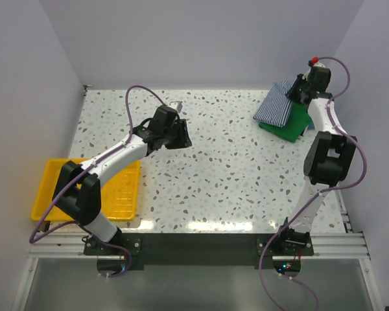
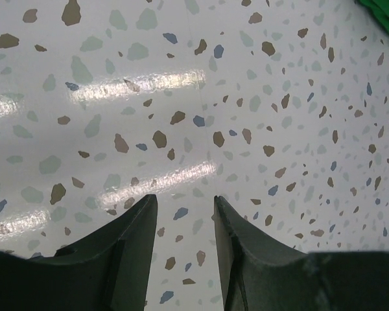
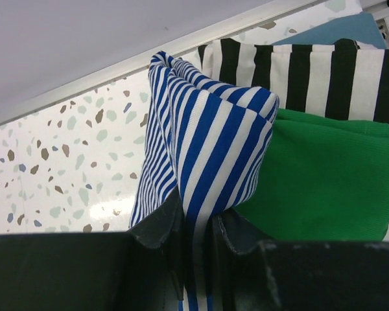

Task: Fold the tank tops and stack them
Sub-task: Neatly place the folded tank top to the corner

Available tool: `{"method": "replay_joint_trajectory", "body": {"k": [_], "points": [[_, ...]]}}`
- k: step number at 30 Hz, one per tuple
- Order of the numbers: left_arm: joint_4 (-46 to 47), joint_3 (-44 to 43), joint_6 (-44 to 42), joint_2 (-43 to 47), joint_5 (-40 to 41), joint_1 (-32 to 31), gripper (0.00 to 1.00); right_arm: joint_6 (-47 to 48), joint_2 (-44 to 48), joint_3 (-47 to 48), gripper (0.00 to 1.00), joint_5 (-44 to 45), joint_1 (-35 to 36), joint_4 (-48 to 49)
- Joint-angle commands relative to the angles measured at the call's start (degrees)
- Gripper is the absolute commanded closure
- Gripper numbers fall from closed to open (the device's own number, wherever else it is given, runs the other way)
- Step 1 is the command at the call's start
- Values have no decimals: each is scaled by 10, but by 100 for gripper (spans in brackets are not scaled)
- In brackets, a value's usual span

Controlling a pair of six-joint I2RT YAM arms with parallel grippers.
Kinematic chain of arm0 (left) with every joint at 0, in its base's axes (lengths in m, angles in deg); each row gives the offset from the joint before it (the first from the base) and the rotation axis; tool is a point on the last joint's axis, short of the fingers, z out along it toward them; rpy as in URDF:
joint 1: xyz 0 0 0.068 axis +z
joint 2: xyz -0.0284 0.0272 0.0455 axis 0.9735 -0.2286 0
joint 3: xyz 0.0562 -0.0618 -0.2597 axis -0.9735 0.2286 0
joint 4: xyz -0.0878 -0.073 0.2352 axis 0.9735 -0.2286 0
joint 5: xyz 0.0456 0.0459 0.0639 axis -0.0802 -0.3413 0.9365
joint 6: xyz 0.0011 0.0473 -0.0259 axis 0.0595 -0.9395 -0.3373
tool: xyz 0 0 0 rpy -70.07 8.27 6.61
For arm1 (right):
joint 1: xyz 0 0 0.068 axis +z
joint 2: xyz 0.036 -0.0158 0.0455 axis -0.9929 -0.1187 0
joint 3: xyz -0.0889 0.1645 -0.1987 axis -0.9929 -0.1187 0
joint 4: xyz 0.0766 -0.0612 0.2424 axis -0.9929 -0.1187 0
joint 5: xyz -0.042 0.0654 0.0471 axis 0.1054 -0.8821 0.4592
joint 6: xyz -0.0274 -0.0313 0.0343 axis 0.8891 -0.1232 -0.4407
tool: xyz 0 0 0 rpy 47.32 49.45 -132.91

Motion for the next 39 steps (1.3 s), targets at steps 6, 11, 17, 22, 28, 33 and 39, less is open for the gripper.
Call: {"method": "replay_joint_trajectory", "body": {"k": [6, 11, 17, 22, 28, 33, 39], "points": [[20, -6, -16, 3, -24, 5, 55, -31, -5, -13, 100, 5, -33, 16], [21, -8, -15, -1, -33, 5, 55, -59, -20, -25, 96, 23, -54, 2], [19, -6, -14, 1, -42, 5, 55, -102, -10, -23, 52, 102, -67, -67], [20, -5, -11, 7, -47, 5, 55, -120, 36, -27, 25, 168, -67, -140], [20, -2, -11, 22, -48, 5, 54, -133, 130, -96, 17, 173, -66, -147], [21, -2, -11, 37, -47, 5, 53, -156, 270, -242, 13, 125, -39, -94], [20, 21, -18, 69, -28, 5, 52, -145, 427, -383, 9, 148, 90, -71]]}}
